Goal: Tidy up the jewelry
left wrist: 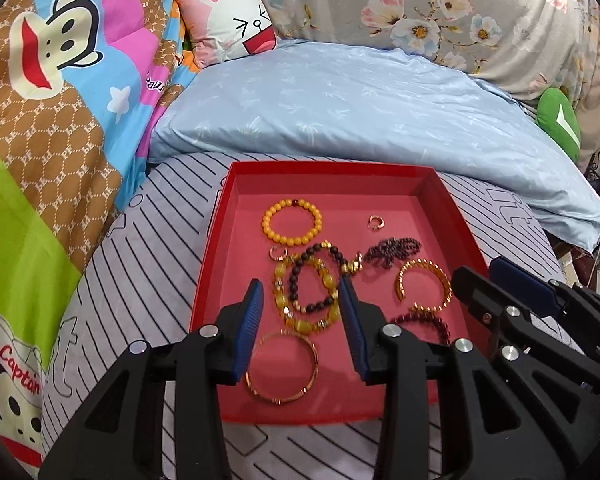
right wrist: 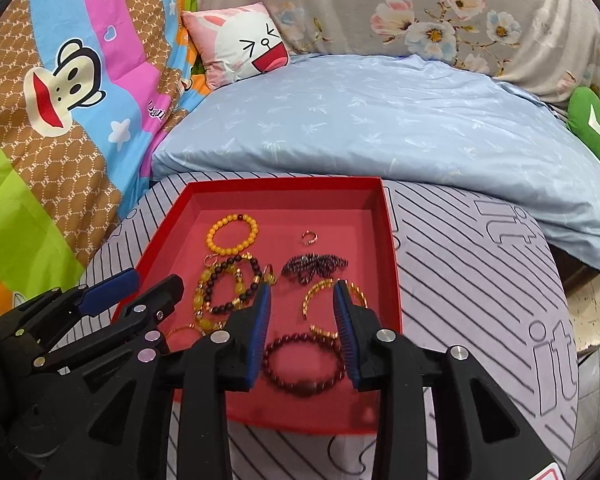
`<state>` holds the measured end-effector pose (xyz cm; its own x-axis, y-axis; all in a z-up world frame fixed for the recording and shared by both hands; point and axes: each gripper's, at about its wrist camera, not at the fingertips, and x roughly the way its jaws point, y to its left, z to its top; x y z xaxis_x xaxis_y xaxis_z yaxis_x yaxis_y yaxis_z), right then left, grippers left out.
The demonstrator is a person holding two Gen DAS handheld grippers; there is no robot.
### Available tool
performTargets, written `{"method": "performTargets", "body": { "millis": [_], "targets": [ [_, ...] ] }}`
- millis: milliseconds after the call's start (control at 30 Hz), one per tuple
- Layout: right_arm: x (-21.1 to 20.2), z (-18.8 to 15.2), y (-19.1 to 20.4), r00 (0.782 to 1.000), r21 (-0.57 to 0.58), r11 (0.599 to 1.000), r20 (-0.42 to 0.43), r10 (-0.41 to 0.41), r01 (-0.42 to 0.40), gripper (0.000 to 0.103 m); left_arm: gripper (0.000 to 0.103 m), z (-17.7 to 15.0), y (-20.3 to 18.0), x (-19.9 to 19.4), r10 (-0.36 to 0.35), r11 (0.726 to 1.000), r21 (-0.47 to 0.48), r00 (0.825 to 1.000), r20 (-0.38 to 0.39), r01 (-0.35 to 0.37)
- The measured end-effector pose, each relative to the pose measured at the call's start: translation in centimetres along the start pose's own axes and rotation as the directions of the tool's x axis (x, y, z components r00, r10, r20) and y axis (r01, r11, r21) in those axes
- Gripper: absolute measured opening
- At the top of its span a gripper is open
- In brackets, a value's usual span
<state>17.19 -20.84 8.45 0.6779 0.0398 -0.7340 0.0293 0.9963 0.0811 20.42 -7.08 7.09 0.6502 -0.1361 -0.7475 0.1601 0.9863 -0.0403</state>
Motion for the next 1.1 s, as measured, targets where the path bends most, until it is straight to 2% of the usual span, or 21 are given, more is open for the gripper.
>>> {"method": "performTargets", "body": {
  "millis": [133, 433, 600, 733, 833, 900, 1033, 1100],
  "targets": [
    [-1.2, -1.6, 0.3, 1.000, -0.005, 1.000, 0.009, -0.019, 0.019, 0.038, 0.037, -1.5, 0.1, -1.0, -0.007, 1.000, -0.001, 1.000, -0.009, 0.007],
    [-2.8, -4.6, 0.8, 0.999, -0.002, 0.999, -0.004, -0.040, 0.040, 0.038, 0.039, -3.9, 0.2, -2.7, -0.011, 1.000, -0.002, 1.000, -0.019, 0.011],
    [-3.3, -5.5, 1.1, 0.998, -0.015, 0.998, -0.001, -0.065, 0.065, 0.038, 0.050, -4.6, 0.5, -3.1, 0.009, 1.000, -0.006, 1.000, -0.015, -0.009],
    [-3.4, -5.9, 1.1, 0.998, -0.012, 0.998, -0.006, -0.064, 0.064, 0.039, 0.055, -5.1, 0.7, -3.2, 0.023, 1.000, -0.012, 1.000, -0.018, -0.024],
    [-3.4, -6.3, 1.0, 0.998, -0.005, 0.998, -0.010, -0.068, 0.067, 0.043, 0.057, -5.5, 0.8, -3.2, 0.036, 0.999, -0.010, 0.999, -0.019, -0.036],
    [-3.3, -6.5, 0.8, 0.998, 0.000, 0.998, -0.012, -0.069, 0.069, 0.044, 0.065, -5.7, 0.9, -3.2, 0.049, 0.999, -0.013, 0.999, -0.020, -0.049],
    [-3.3, -7.0, 0.5, 0.996, 0.007, 0.996, -0.008, -0.085, 0.085, 0.052, 0.070, -6.1, 1.2, -3.1, 0.071, 0.997, -0.018, 0.997, -0.021, -0.071],
    [-3.3, -7.2, 0.4, 0.996, 0.010, 0.996, -0.006, -0.091, 0.091, 0.056, 0.076, -6.3, 1.4, -3.1, 0.086, 0.996, -0.020, 0.996, -0.020, -0.086]
  ]
}}
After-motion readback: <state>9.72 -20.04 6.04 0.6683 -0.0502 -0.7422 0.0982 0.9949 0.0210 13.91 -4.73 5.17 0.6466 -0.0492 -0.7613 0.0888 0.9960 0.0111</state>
